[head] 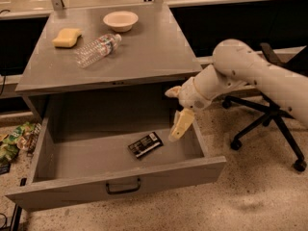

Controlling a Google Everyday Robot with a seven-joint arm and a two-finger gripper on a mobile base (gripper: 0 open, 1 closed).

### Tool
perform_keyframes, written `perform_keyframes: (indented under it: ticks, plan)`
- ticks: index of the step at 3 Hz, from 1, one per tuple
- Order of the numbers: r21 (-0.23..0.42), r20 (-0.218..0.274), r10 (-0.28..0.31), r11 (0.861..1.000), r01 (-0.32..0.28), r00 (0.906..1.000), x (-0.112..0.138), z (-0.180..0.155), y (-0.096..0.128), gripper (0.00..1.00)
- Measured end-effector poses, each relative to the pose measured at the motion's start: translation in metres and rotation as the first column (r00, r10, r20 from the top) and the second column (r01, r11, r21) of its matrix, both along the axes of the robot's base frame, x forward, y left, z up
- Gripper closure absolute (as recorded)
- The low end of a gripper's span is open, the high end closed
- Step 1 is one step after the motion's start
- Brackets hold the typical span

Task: Pick rxbar chocolate from top drawer and place on counter

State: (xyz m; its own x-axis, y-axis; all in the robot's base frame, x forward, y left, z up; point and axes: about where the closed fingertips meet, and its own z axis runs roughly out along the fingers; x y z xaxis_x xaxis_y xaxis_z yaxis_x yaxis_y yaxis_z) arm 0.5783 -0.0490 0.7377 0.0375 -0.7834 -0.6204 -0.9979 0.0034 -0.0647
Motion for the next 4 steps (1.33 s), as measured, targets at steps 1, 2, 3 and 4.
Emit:
perform_keyframes:
  ticks: [1, 2, 3, 4]
  plan:
    - [0.066, 0.007, 0.011, 0.998, -0.011, 0.9999, 0.003, -0.030, 0.016, 0.00]
    - [0.093, 0.026, 0.014, 0.996, -0.017, 0.9996, 0.010, -0.051, 0.028, 0.00]
    - [0.104, 0.021, 0.032, 0.994, -0.034, 0.9993, 0.016, -0.078, 0.039, 0.00]
    - [0.100, 0.019, 0.053, 0.993, -0.054, 0.9984, 0.023, -0.096, 0.050, 0.00]
